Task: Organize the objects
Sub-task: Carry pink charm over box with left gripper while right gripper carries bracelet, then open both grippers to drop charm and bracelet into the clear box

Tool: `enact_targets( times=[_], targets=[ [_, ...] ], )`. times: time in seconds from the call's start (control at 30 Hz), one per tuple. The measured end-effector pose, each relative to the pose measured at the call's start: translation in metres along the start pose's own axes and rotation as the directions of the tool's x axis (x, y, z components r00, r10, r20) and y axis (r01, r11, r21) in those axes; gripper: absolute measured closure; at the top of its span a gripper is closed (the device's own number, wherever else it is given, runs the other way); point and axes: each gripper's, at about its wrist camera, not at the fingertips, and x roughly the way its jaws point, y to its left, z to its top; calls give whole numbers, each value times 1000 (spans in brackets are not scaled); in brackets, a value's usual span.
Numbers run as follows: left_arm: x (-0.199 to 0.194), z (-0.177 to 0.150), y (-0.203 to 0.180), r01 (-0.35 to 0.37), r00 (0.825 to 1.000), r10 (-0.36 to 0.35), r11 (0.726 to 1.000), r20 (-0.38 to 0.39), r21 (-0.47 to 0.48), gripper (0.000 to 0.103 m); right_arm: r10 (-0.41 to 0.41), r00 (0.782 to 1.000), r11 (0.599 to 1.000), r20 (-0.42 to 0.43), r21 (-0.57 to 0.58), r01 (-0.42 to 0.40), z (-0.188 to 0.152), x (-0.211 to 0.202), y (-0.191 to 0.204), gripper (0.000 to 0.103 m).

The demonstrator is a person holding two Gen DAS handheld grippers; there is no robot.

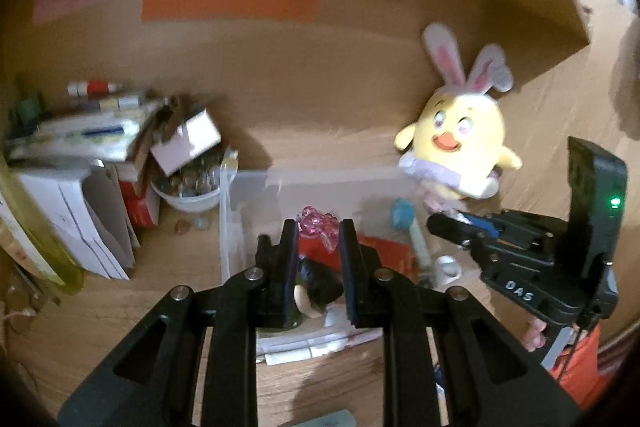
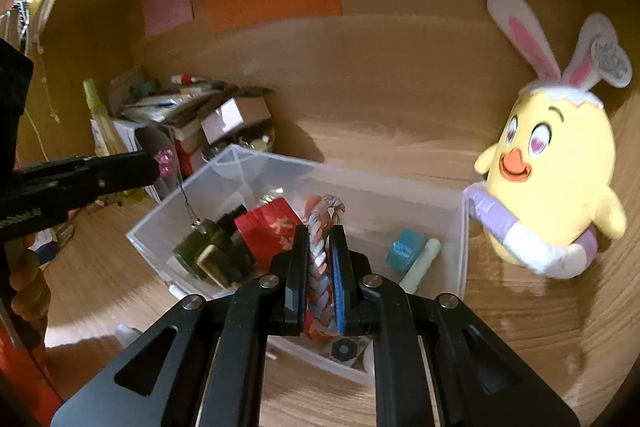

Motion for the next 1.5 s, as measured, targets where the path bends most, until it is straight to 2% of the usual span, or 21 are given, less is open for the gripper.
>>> enact_targets(
  times=[0.17, 0.4, 0.67, 0.77, 0.8, 0.83, 0.97, 1.07, 1.13, 1.2, 1.33, 1.4, 1.5],
  targets=[
    [27, -8, 9, -12, 998, 11, 1000, -65, -13, 84, -13, 999, 1000, -48, 0, 13, -5, 18, -3, 94],
    [41, -16, 6, -11, 995, 13, 1000, -102, 14, 83, -45, 994, 999, -99, -35, 42, -11, 40, 2, 94],
    [48, -21, 6, -2, 989, 5, 1000, -151, 21, 80, -77, 992, 994, -99, -79, 69, -13, 41, 11, 93],
    [47, -20, 4, -11, 989, 14, 1000, -145, 25, 66, -73, 992, 995, -100, -73, 66, -13, 39, 10, 80],
    [46, -20, 4, -20, 991, 23, 999, -132, 28, 61, -73, 993, 995, -96, -71, 66, -13, 37, 10, 72],
    [44, -19, 3, -27, 992, 31, 999, -122, 35, 59, -77, 993, 995, -88, -68, 71, -12, 35, 10, 67],
    [39, -18, -2, -49, 993, 55, 997, -103, 54, 52, -76, 995, 995, -71, -69, 71, -11, 29, 12, 63],
    [33, -17, -6, -56, 993, 62, 996, -97, 64, 50, -80, 995, 995, -57, -67, 77, -9, 20, 13, 53],
    [27, -16, -7, -57, 994, 63, 996, -88, 63, 45, -88, 995, 994, -40, -70, 85, -8, 13, 14, 43],
    [20, -16, -7, -58, 995, 63, 997, -79, 57, 41, -94, 995, 993, -24, -74, 93, -8, 5, 16, 39],
    [6, -17, -6, -52, 996, 55, 998, -70, 47, 39, -94, 995, 992, -13, -80, 93, -9, -6, 19, 38],
    [-1, -20, -7, -59, 996, 62, 997, -59, 48, 35, -92, 996, 993, -16, -80, 91, -12, -10, 20, 38],
    [-12, -26, -9, -76, 996, 78, 995, -44, 62, 30, -93, 996, 993, -15, -67, 92, -16, -17, 21, 30]
  ],
)
